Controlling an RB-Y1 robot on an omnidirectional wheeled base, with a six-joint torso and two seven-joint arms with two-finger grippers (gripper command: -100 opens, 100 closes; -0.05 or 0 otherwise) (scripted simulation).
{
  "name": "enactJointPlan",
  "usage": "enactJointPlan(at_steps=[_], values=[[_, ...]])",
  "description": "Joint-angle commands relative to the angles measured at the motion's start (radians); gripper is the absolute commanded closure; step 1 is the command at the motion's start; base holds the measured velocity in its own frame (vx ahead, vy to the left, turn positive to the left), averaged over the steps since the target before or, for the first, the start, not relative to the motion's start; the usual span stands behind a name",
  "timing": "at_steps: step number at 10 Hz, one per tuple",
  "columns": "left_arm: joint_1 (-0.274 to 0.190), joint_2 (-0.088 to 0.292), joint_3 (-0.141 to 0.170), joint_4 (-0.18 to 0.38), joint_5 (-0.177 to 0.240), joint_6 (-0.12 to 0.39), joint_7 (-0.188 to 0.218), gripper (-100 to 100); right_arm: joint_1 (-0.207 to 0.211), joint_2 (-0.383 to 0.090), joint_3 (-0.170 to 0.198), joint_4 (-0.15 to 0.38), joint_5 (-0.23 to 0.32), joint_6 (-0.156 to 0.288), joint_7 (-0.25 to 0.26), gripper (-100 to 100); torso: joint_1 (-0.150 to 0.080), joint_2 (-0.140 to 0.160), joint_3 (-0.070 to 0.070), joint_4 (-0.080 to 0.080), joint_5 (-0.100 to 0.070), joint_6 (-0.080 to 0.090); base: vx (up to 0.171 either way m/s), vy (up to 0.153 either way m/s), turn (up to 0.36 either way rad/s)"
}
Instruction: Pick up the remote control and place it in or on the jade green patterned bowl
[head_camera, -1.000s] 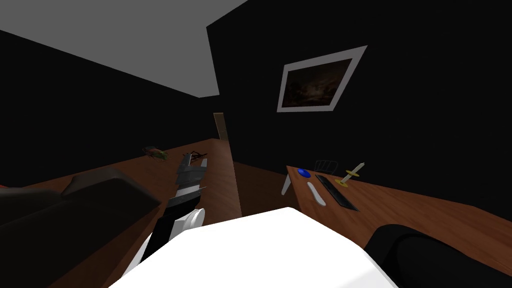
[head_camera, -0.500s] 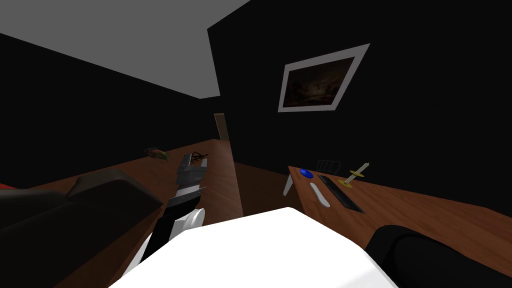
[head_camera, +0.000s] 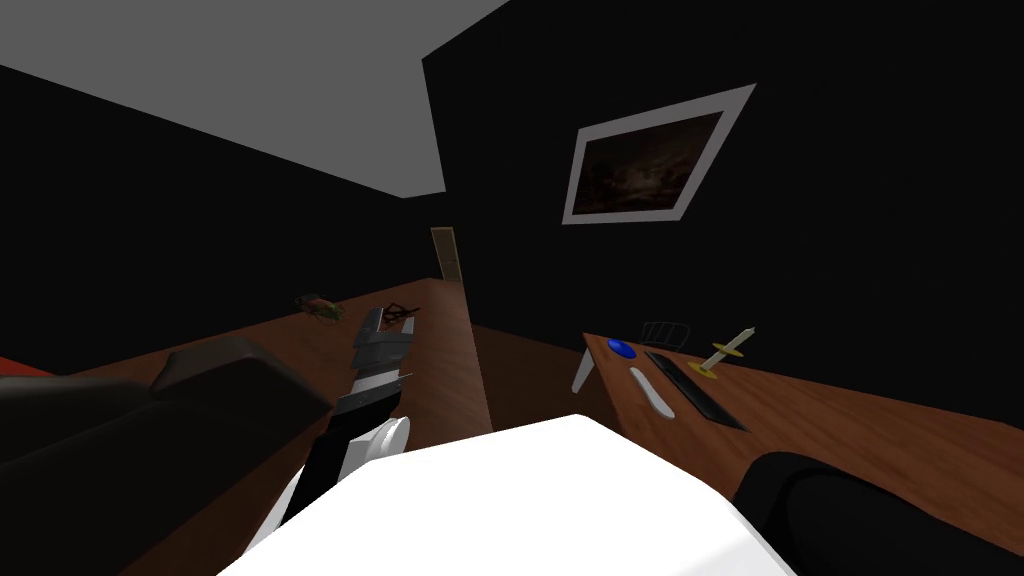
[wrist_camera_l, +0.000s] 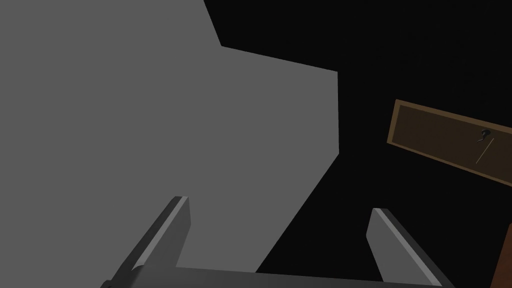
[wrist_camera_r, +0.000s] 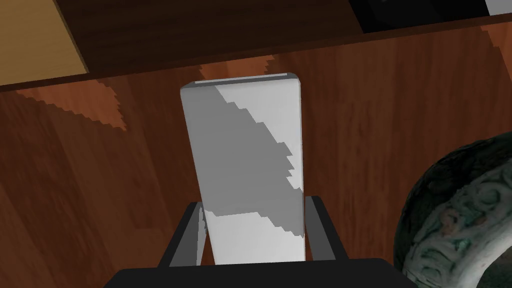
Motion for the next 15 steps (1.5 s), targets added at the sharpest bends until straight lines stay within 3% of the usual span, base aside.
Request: enactJointPlan(at_steps=[1, 2, 3, 10, 15], values=[[0.000, 0.000, 0.000, 0.000, 0.000, 0.000, 0.000, 0, 0.018, -0.050, 0.004, -0.013, -0.003, -0.009, -0.003, 100, 0.000, 0.000, 0.000, 0.000, 0.000, 0.000, 0.008, 0.095, 0.018], [0.000, 0.000, 0.000, 0.000, 0.000, 0.000, 0.000, 0, 0.027, -0.079, 0.005, -0.016, -0.006, -0.016, -0.003, 100, 0.002, 0.000, 0.000, 0.000, 0.000, 0.000, 0.007, 0.115, 0.017], [0.000, 0.000, 0.000, 0.000, 0.000, 0.000, 0.000, 0, 0.027, -0.080, 0.005, -0.016, -0.006, -0.016, -0.003, 100, 0.003, 0.000, 0.000, 0.000, 0.000, -0.001, -0.001, 0.075, 0.004], [0.000, 0.000, 0.000, 0.000, 0.000, 0.000, 0.000, 0, 0.060, -0.252, 0.008, -0.061, -0.037, -0.060, -0.011, 100, 0.003, 0.000, 0.000, 0.000, 0.000, -0.002, -0.008, 0.090, 0.015], [0.000, 0.000, 0.000, 0.000, 0.000, 0.000, 0.000, 0, 0.049, -0.370, -0.012, -0.135, -0.068, -0.085, -0.023, 100, 0.003, 0.002, 0.001, 0.001, 0.000, -0.001, -0.044, 0.099, 0.012]])
